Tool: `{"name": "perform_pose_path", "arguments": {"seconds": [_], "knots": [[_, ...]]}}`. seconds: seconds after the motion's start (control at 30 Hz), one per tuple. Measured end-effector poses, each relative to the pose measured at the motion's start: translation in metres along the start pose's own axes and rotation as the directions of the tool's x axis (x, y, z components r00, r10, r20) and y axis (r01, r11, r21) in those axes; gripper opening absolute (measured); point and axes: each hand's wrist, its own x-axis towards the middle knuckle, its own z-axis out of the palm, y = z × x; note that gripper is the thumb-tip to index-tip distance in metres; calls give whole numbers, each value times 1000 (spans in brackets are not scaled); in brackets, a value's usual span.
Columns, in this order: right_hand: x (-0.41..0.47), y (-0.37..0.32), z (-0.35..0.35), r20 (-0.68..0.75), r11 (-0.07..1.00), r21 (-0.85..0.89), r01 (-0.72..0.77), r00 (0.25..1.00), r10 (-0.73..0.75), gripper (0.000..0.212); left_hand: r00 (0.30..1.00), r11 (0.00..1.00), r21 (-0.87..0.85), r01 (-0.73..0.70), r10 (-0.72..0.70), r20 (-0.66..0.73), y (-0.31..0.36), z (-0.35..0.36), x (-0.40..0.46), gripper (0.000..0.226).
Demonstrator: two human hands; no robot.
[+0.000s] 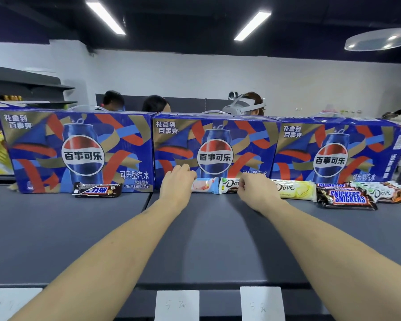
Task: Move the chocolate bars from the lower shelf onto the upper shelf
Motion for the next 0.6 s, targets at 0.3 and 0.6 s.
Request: {"name": "perform_pose_path", "arguments": {"seconds": [0.3,0.6], "knots": [[-3,-5,0,-12,1000,-2,10,1000,-10,10,1000,997,-72,20,-21,-18,-3,-1,-3,42],[-15,-29,-4,-28,995,-39,-93,995,92,10,985,985,-4,175,-175,1,-28,-28,-20,28]]}}
